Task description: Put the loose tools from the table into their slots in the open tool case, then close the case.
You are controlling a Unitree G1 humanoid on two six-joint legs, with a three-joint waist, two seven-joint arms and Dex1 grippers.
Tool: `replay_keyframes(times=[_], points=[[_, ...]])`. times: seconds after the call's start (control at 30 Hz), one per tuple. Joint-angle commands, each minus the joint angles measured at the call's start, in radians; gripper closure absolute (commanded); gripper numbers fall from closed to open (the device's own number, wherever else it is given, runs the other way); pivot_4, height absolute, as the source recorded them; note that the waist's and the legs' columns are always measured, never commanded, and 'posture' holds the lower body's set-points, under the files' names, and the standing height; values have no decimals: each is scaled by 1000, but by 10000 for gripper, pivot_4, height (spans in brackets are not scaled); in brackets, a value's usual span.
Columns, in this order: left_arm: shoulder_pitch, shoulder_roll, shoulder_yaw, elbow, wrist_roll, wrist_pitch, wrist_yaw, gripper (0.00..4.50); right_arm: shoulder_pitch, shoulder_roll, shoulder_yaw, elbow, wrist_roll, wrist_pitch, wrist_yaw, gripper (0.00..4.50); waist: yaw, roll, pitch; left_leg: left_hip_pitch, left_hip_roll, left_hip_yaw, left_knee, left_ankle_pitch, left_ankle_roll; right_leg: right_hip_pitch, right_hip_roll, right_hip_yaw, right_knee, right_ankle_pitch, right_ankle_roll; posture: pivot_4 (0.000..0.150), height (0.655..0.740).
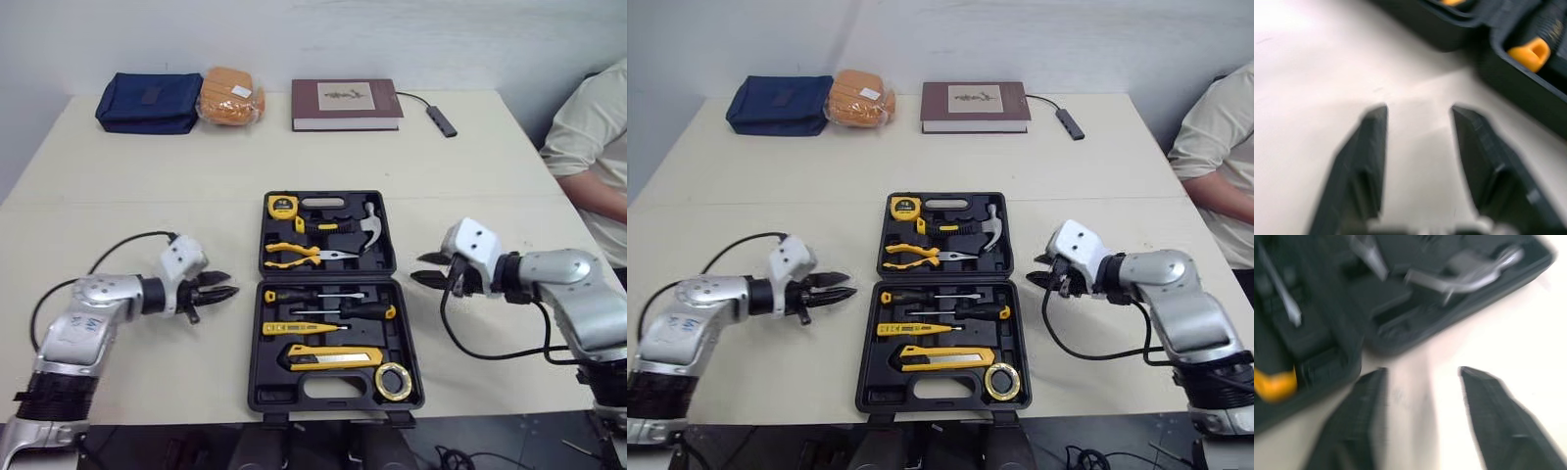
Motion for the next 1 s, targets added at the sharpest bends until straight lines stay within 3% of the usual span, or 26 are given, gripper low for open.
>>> replay_keyframes(times=[0.03,0.07,0.1,0.13,0.27,0.5,0.6,1.0], points=[[-114,-10,27,-67,-79,232,78,10755,-99,34,-72,-61,121,257,-65,6373,2,0,0,0,0,0,0,0,0,0,0,0,0,0,0,1500,7400],[-158,-37,34,-60,-93,306,119,6638,-129,61,-84,-65,157,349,-92,1515,2,0,0,0,0,-1,0,0,0,0,0,0,-1,0,0,1500,7400],[-192,-57,37,-52,-100,363,153,1783,-152,82,-91,-69,183,426,-116,0,1,0,0,0,-1,-1,0,0,0,0,0,0,-1,0,0,1500,7400],[-230,-84,41,-35,-96,420,198,797,-177,108,-94,-68,197,502,-147,0,1,0,0,-1,-1,-1,0,0,0,0,0,0,0,0,0,1500,7400],[-324,-168,57,13,-99,583,304,797,-295,255,-131,10,169,720,-323,0,-6,0,0,-2,-1,0,0,1,0,-1,1,0,4,0,0,1500,7400],[-352,-207,10,61,-78,603,372,797,-386,357,-158,133,120,812,-487,0,-3,0,0,-6,-1,2,-1,3,-2,-8,3,1,5,0,0,1500,7400],[-355,-217,6,79,-76,592,390,797,-394,366,-142,145,124,812,-501,0,-2,0,0,-16,-3,2,1,5,-1,-18,2,2,9,1,1,1500,7400],[-373,-277,-21,113,-78,583,436,797,-380,350,-72,207,111,732,-520,0,-3,0,0,-16,-3,3,1,6,-2,-18,3,2,10,1,1,1500,7400]])
